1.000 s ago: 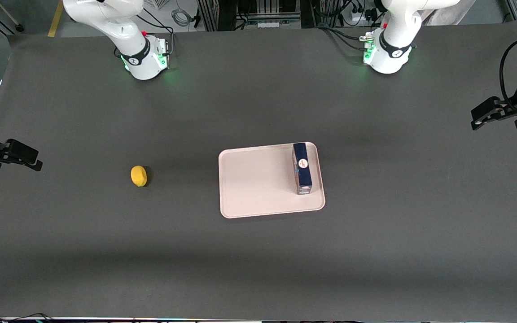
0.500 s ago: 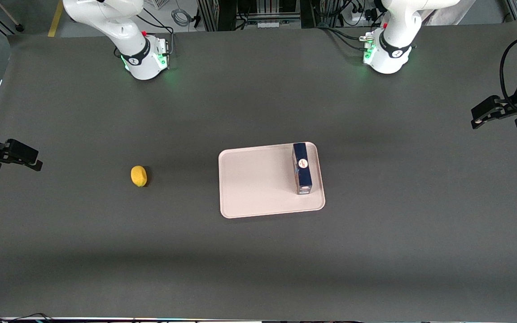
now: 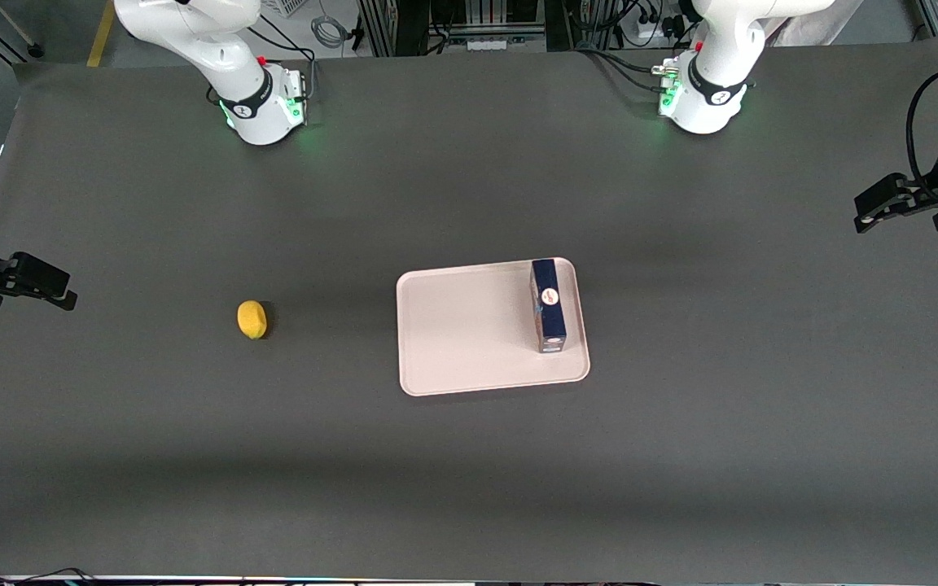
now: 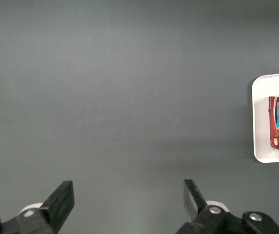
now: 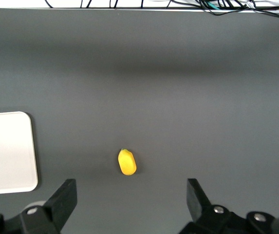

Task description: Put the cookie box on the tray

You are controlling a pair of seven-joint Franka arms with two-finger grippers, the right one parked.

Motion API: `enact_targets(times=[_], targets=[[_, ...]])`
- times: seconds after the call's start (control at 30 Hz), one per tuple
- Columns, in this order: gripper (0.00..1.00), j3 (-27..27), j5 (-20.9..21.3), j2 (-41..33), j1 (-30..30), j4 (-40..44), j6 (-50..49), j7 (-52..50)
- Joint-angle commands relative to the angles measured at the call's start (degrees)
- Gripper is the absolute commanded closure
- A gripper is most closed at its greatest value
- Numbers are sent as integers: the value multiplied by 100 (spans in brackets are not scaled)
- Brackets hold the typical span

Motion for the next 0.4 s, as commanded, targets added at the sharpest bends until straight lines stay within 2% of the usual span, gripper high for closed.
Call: enact_targets(times=[0.0, 0.37], targets=[[0, 28, 5, -54, -24, -51, 49, 22], [0, 28, 5, -45, -15, -51, 76, 22]])
